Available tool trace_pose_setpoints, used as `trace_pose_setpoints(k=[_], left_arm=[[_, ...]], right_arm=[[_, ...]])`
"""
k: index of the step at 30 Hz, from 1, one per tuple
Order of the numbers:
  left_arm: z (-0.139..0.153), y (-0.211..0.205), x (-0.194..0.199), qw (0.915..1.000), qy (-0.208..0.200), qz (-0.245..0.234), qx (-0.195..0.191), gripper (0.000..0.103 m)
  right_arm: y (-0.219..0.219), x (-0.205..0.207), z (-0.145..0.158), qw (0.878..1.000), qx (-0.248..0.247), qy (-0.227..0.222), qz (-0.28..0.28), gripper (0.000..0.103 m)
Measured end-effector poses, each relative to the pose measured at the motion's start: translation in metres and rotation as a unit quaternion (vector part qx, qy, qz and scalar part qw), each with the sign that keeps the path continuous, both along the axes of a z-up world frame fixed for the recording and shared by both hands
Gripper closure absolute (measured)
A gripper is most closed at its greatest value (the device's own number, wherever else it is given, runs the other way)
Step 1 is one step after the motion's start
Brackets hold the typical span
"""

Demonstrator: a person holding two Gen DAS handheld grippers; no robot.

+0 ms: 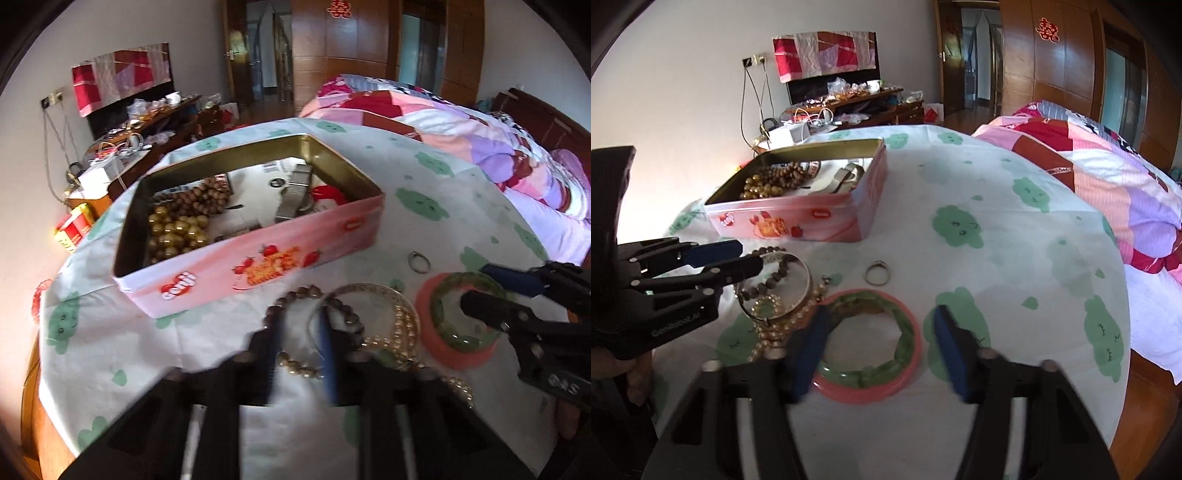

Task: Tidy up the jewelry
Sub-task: 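Grasp the silver bangle with the left gripper while the right gripper grasps the green jade bangle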

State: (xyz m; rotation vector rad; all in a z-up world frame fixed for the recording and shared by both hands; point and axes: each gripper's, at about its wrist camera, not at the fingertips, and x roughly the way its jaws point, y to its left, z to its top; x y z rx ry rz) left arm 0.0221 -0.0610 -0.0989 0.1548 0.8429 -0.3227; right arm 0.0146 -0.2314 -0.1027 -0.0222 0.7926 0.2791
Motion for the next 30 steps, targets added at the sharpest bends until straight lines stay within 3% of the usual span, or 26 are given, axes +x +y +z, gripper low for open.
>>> trace_pose_setpoints(k=[1, 2, 4, 7, 30], left_arm=[[0.0, 0.0, -0.001, 1.0, 0.001, -0.002, -0.001, 0.1], [0.0, -0.001, -0.002, 1.0, 0.0, -0.004, -0.002, 0.1], [0.003, 0.0, -0.005, 0.9999, -0.006, -0.008, -0.007, 0.101], [0.007, 0.004, -0.008, 0.9998, -0.01, -0.008, -0.014, 0.101], [0.064, 0.035, -0.005, 0.9954, -0.085, 0.033, -0.03, 0.101]], right_arm=[[0.001, 0.001, -0.001, 1.0, 0.001, 0.005, 0.001, 0.069], [0.001, 0.0, -0.003, 1.0, -0.001, 0.005, 0.003, 0.071], [0.004, -0.002, -0.002, 1.0, -0.007, 0.002, 0.007, 0.085], [0.005, -0.004, 0.0, 1.0, -0.009, -0.006, 0.009, 0.091], [0.009, -0.002, 0.038, 0.998, 0.023, -0.062, 0.025, 0.093]])
